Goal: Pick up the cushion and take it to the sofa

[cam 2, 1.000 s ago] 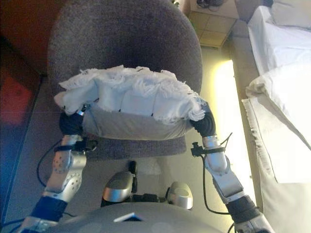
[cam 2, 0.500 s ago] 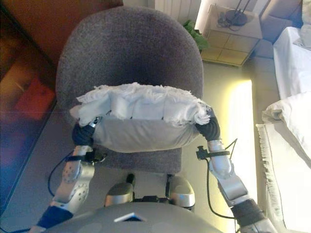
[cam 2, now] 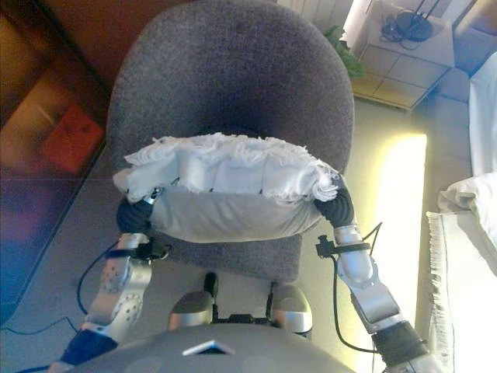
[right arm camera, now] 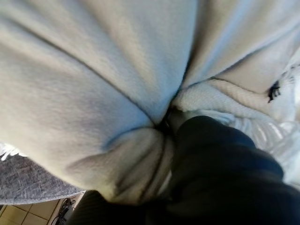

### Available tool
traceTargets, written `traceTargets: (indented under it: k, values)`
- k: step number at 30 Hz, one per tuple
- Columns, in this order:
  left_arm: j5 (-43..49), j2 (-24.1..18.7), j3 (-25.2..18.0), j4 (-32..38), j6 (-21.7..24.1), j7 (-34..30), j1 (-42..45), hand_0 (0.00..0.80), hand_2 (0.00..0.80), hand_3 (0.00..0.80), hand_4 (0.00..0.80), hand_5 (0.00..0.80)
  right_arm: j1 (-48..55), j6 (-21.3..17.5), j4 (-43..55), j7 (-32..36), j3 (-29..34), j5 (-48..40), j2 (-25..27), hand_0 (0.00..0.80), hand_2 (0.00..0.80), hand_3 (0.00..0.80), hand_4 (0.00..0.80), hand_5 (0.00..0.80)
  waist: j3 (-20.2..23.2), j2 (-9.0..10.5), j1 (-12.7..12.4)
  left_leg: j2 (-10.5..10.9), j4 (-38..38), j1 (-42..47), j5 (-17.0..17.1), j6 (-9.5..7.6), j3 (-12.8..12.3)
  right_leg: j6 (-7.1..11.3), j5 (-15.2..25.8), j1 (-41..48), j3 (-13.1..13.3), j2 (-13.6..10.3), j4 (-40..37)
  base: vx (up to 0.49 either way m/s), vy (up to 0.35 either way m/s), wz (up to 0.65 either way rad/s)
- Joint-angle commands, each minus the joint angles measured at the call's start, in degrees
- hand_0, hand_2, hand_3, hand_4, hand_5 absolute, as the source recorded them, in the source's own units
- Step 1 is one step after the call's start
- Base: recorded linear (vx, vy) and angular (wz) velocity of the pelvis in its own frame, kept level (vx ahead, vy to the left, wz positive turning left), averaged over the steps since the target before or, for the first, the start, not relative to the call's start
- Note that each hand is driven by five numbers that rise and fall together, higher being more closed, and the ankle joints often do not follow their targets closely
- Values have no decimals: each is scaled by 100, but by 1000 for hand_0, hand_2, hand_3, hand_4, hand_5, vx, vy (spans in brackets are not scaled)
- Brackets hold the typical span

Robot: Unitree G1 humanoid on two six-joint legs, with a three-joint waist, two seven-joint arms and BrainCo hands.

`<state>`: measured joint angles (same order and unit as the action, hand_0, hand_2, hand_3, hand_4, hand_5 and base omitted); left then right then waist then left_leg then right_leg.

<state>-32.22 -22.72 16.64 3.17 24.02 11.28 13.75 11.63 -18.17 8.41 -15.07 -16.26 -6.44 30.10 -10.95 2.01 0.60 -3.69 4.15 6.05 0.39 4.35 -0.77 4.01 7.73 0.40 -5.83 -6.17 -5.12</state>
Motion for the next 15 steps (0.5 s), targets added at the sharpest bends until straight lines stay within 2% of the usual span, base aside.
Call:
traceTargets:
  k: [1,9,15]
  values:
    - [287,5,-91,371,572,-72,-422,800,800,800,800,800,-328,-443,422,113,119,-155,-15,800,800,800,800,800,244,156,33,-81,-144,-67,-175,-74,-227,403,-181,132,-46,-278,133,43,75,-15]
    - [564,-153,-193,136,665,54,-1003,800,800,800,800,800,-960,-464,105,-207,-260,-55,-344,800,800,800,800,800,-177,238,-41,23,-425,-305,-326,-213,-322,567,-70,-222,40,-509,390,-20,15,-4]
    - [622,-87,-42,-32,688,279,-1511,800,800,800,800,800,-1428,-431,-229,-417,-505,85,-531,800,800,800,800,800,-380,208,-58,66,-523,-477,-367,-259,-306,587,-71,-341,83,-568,428,-23,5,0]
